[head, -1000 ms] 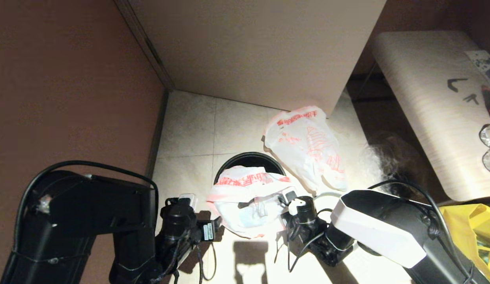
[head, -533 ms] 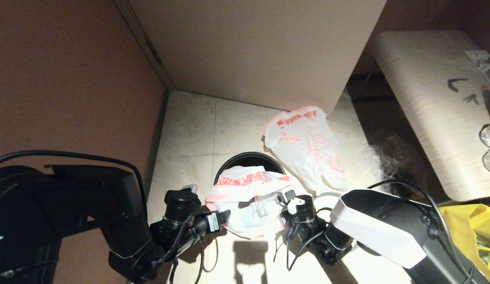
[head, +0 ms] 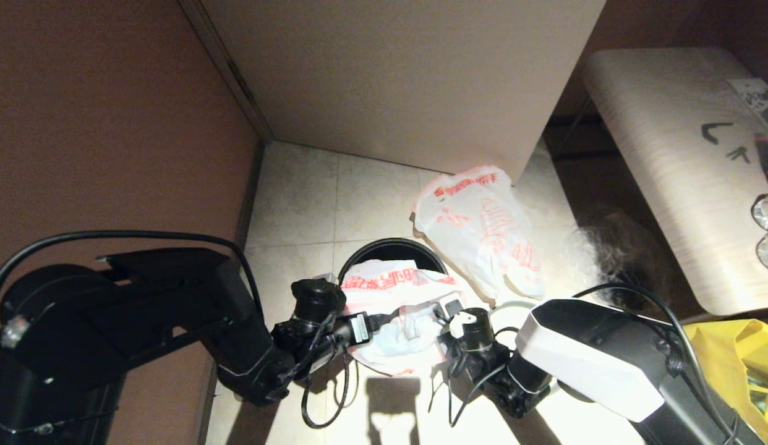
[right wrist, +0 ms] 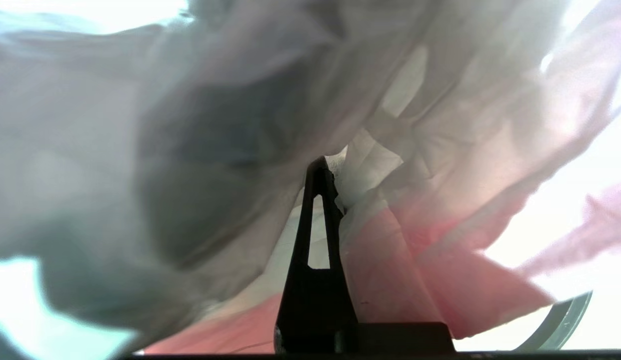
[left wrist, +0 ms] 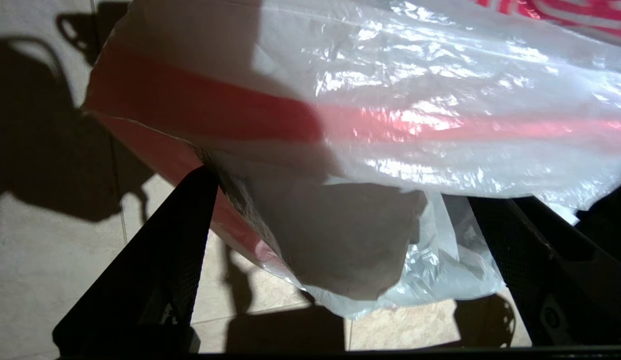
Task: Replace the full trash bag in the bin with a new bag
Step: Put the new garbage bag on the trash can
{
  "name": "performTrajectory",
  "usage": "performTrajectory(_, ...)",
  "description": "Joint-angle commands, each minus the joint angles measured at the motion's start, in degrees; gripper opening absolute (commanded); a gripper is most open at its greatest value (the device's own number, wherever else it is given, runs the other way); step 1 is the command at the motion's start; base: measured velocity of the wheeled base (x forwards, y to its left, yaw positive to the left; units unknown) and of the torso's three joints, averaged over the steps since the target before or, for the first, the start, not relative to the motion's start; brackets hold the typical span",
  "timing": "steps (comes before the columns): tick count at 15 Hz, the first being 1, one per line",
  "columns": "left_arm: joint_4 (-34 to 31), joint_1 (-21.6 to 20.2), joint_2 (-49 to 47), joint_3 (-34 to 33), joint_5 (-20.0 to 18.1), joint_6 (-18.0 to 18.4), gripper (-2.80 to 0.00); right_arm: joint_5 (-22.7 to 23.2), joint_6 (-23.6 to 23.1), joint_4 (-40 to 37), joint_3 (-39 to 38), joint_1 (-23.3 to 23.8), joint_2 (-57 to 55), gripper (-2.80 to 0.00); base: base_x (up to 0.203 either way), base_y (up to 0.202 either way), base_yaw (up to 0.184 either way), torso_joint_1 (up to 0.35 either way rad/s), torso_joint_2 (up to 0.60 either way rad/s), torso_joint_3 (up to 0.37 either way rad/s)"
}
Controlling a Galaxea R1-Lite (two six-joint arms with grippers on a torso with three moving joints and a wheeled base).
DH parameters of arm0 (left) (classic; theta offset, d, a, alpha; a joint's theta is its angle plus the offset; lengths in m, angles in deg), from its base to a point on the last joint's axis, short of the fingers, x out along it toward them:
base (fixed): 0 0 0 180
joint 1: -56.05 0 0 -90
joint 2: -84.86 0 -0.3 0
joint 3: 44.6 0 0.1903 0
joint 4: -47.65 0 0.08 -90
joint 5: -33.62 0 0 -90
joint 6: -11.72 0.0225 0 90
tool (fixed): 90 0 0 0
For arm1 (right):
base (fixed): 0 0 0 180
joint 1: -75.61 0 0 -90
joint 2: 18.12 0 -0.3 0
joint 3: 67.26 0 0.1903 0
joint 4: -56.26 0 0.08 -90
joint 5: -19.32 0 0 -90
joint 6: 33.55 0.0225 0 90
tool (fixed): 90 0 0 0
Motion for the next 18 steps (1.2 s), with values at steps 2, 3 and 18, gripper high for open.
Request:
performTrajectory(2,-6.3,0.2,-1.7,5.9,0.2,-1.2,-2.80,-0.2,-0.1,0.3,0.0,-0.6,0.4,-2.80,0.000,0.000,0.000,0.000,0.00,0.000)
performTrajectory(3,-7.1,0.2,-1.8,6.1,0.2,-1.5,-2.80,-0.2,-0.1,0.3,0.0,-0.8,0.5,-2.80,0.000,0.000,0.000,0.000,0.00,0.000)
performTrajectory(18,-10.1,-1.6,0.7,6.2,0.5,-1.7,-2.80,-0.2,0.0,0.4,-3.6,-4.9,4.1,0.00,0.000,0.000,0.000,0.000,0.00,0.000)
